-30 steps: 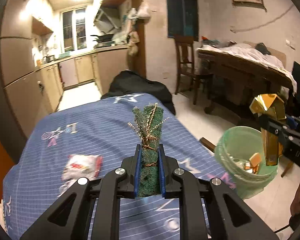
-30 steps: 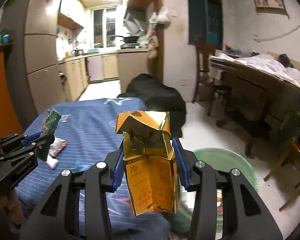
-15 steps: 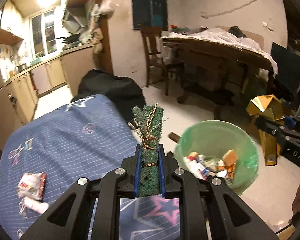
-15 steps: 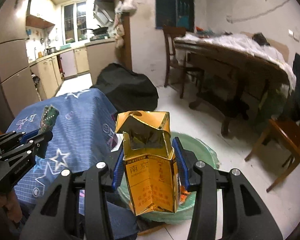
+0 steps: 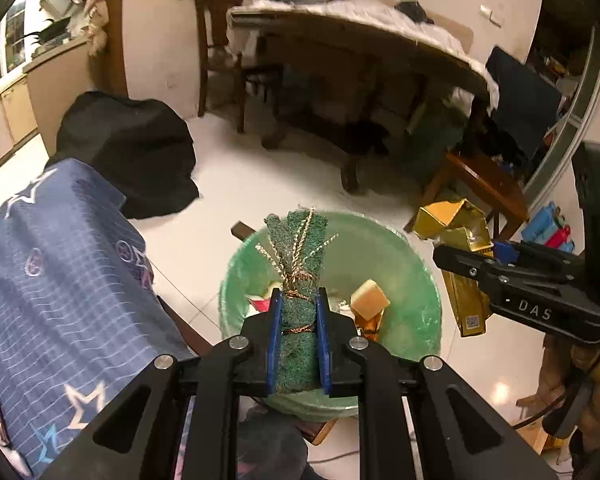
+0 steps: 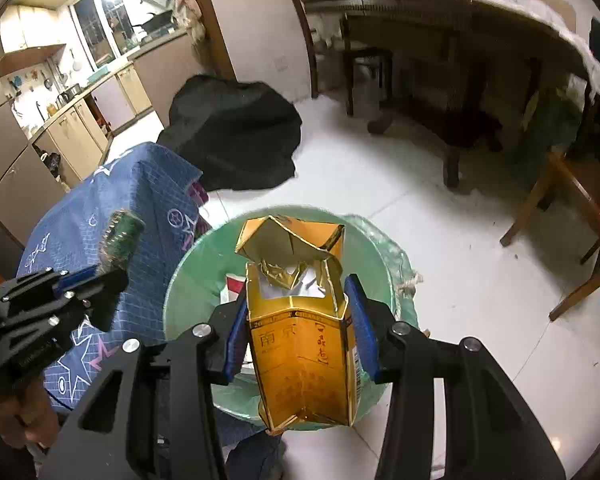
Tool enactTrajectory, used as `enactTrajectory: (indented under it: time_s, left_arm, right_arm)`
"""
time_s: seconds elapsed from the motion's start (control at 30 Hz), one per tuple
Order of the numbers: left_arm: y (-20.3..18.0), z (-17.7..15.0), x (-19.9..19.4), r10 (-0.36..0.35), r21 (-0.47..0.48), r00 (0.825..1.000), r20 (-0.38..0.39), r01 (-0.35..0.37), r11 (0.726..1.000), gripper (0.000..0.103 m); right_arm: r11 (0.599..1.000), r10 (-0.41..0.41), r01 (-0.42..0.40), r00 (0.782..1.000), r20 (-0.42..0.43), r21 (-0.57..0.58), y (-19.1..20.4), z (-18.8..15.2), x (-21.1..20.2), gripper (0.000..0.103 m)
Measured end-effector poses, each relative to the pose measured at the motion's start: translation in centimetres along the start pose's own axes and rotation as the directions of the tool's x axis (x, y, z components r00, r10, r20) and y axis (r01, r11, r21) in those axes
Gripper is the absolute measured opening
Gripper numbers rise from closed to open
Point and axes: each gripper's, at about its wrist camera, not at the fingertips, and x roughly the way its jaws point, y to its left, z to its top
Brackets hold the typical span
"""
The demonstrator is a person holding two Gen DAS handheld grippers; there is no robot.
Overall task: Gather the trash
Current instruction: 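Carry the green scouring pad and gold box over the green bin, then open both grippers to drop the pad and gold box into the bin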
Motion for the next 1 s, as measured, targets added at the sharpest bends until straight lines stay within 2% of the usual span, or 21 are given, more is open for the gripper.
enactTrajectory:
  time_s: [0.3,0.83,0.93,0.97,1.0]
  left_arm:
    - [-0.4,0.1,4.5,0.005,-0.001,0.998,-0.063,-0.005,1.000,0.016]
    - [0.1,-0.1,5.0,0.012,-0.020,0.998,-0.064,-0.014,1.000,0.016]
    - [0.3,-0.1,5.0,0.015,-0.022,0.998,-0.066,-0.016,1.000,0.020]
    - [0.3,-0.1,5.0,0.016,-0.021,0.998,-0.066,-0.018,1.000,0.025]
    - [0.3,-0.1,4.9,0.022,-0.021,0.998,-0.064,-0.023,1.000,0.037]
  right_arm:
    - [1.000,0.005,-0.004,0.999,-0.051,0.014,-1.6,0.0,1.9,0.043]
    - [1.000,0.022,-0.021,0.998,-0.054,0.018,-2.1,1.0,2.7,0.045]
    - [1.000,0.026,-0.026,0.998,-0.053,0.015,-1.9,1.0,2.8,0.046]
    - [0.999,0.031,-0.030,0.998,-0.053,0.014,-1.9,1.1,2.8,0.046]
    - [0.999,0.032,-0.032,0.998,-0.052,0.014,-1.9,1.1,2.8,0.050]
